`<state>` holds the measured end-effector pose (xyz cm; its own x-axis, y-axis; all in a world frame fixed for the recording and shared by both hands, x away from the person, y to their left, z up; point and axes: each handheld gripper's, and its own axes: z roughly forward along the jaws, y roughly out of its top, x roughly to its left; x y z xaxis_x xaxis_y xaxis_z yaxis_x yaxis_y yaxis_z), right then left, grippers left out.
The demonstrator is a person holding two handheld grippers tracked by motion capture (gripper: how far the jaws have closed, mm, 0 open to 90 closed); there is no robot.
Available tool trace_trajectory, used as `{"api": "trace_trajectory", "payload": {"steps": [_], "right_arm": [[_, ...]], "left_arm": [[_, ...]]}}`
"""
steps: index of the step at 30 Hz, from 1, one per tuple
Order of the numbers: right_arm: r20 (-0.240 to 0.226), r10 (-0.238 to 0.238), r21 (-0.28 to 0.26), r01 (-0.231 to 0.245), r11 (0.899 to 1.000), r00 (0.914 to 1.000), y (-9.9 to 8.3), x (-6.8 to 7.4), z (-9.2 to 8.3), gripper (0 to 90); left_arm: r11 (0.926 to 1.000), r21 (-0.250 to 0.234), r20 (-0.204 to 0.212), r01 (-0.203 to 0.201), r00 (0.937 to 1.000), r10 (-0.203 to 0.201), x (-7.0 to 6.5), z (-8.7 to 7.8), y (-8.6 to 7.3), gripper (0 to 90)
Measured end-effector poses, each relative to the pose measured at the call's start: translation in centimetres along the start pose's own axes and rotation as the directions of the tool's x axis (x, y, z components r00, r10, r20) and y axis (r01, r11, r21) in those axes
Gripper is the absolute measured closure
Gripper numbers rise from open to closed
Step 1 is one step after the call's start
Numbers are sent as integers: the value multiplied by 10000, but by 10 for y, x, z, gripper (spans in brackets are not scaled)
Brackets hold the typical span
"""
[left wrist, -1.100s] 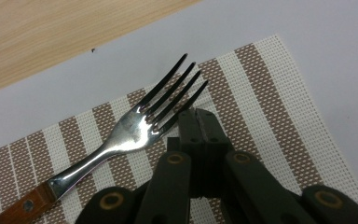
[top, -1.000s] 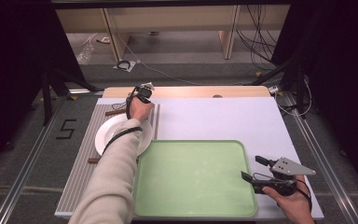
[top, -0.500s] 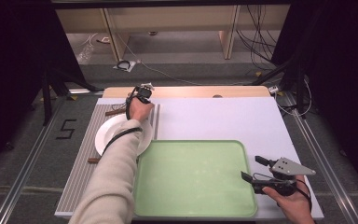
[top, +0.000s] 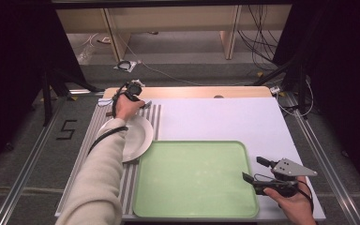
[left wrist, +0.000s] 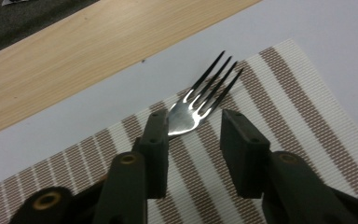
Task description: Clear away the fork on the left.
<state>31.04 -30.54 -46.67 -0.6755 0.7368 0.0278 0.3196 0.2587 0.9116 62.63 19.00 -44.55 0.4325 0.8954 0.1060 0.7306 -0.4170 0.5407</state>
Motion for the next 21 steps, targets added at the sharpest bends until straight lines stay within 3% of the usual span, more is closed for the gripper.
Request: {"api": "trace_trajectory", "payload": {"steps": [4, 10, 21], "right_arm": [[-31, 81, -77, -82, 9999, 10000, -1, 0, 1, 186], [-6, 94, 44, -94, 9999, 10000, 0, 0, 1, 187], [-7, 118, 56, -118, 9999, 9999, 0, 0, 1, 187]], "left_arm": [[9997, 234, -180, 53, 9998, -49, 13, 1, -9, 537], [9987, 424, -391, 288, 9989, -272, 30, 3, -20, 519], [9973, 658, -589, 324, 9979, -285, 38, 11, -29, 499]]}}
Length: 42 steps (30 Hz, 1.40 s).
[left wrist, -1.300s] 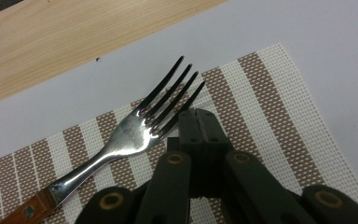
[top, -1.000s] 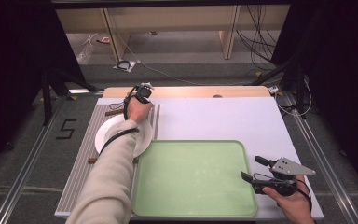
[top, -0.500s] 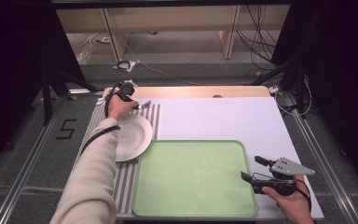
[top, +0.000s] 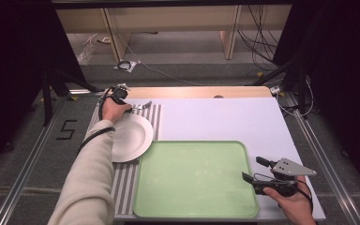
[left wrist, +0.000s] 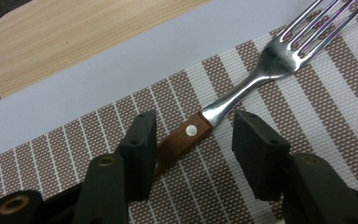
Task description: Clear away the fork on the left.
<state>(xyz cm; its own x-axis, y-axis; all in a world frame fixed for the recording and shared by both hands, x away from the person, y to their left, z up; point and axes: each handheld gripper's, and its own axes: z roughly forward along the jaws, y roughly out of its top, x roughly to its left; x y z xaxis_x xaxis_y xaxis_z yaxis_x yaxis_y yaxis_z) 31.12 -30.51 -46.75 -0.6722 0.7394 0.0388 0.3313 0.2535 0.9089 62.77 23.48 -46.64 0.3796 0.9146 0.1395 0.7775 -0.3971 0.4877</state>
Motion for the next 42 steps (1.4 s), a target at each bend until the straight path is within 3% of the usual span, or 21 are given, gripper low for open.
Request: {"api": "trace_trajectory", "payload": {"steps": [10, 18, 42], "right_arm": [[0, 9, -5, -9, 10000, 10000, 0, 0, 0, 187], [5, -22, 11, 22, 10000, 10000, 0, 0, 0, 187], [-31, -50, 17, 50, 10000, 10000, 0, 0, 0, 187]], "left_arm": [[9996, -39, 108, -283, 9995, 284, 3, 5, -1, 500], [9995, 22, 273, -314, 9991, 313, 3, 5, -1, 562], [9913, 671, 74, -1134, 9935, 1132, -1, 3, 4, 695]]}}
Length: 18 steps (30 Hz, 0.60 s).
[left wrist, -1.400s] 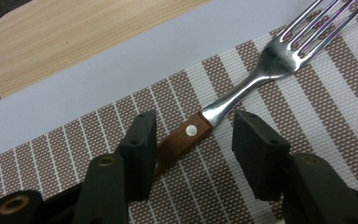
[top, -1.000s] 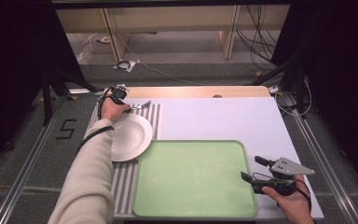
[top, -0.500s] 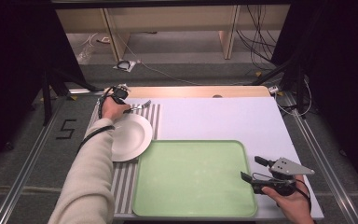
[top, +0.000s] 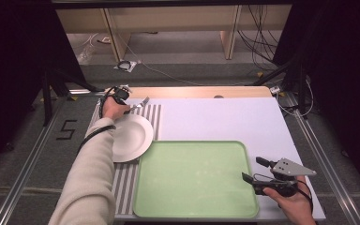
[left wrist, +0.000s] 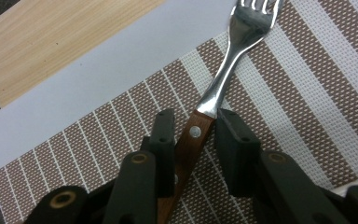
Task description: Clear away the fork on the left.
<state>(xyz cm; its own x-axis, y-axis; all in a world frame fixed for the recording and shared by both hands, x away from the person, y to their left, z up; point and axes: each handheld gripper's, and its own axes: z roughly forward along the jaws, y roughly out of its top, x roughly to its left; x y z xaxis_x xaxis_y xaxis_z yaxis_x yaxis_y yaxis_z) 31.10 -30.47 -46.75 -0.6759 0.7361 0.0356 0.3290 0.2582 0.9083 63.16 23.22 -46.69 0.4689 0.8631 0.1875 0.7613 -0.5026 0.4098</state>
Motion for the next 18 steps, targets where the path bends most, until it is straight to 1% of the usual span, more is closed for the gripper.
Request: {"api": "trace_trajectory", "payload": {"steps": [2, 3, 6, 11, 18], "right_arm": [[9, 22, -4, -22, 10000, 10000, 0, 0, 0, 187], [14, 23, -1, -23, 10000, 10000, 0, 0, 0, 187], [6, 10, -10, -10, 10000, 10000, 0, 0, 0, 187], [15, -15, 5, 15, 10000, 10000, 0, 0, 0, 187], [-2, -21, -45, 21, 10000, 10000, 0, 0, 1, 187]], "left_arm": [[9997, -5, 147, 246, 9996, -246, 0, 1, 0, 734], [9996, 9, 132, 269, 9996, -269, -1, 1, 0, 750], [9997, 30, 91, 239, 9997, -239, -1, 1, 0, 740], [9991, -15, 214, 427, 9989, -427, 0, 1, 0, 754], [9994, 117, 27, 320, 9995, -320, -2, 1, 1, 764]]}}
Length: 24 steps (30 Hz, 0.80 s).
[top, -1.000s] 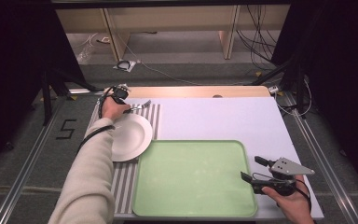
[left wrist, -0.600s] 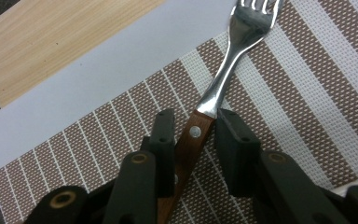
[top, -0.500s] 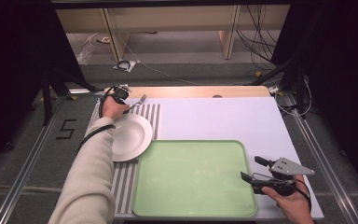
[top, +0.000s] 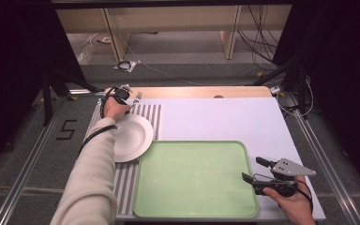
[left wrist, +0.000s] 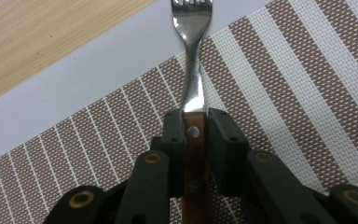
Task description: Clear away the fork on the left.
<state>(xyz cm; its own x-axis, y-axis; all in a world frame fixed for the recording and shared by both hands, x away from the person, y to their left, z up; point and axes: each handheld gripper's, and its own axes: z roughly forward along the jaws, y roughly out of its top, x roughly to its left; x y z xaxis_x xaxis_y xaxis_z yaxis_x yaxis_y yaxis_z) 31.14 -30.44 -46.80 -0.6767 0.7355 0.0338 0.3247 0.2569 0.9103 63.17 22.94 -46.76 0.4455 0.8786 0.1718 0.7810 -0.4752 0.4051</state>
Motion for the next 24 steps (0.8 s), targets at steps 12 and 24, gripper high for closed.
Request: {"api": "trace_trajectory", "payload": {"steps": [12, 24], "right_arm": [[-2, 24, 29, -24, 10000, 10000, 0, 0, -1, 187], [11, 9, 15, -9, 10000, 10000, 1, 0, -1, 187]], "left_arm": [[9999, 70, -243, -109, 9996, 111, -4, 0, 1, 770], [10000, 16, -322, -57, 9995, 58, -4, -1, 0, 772]]}}
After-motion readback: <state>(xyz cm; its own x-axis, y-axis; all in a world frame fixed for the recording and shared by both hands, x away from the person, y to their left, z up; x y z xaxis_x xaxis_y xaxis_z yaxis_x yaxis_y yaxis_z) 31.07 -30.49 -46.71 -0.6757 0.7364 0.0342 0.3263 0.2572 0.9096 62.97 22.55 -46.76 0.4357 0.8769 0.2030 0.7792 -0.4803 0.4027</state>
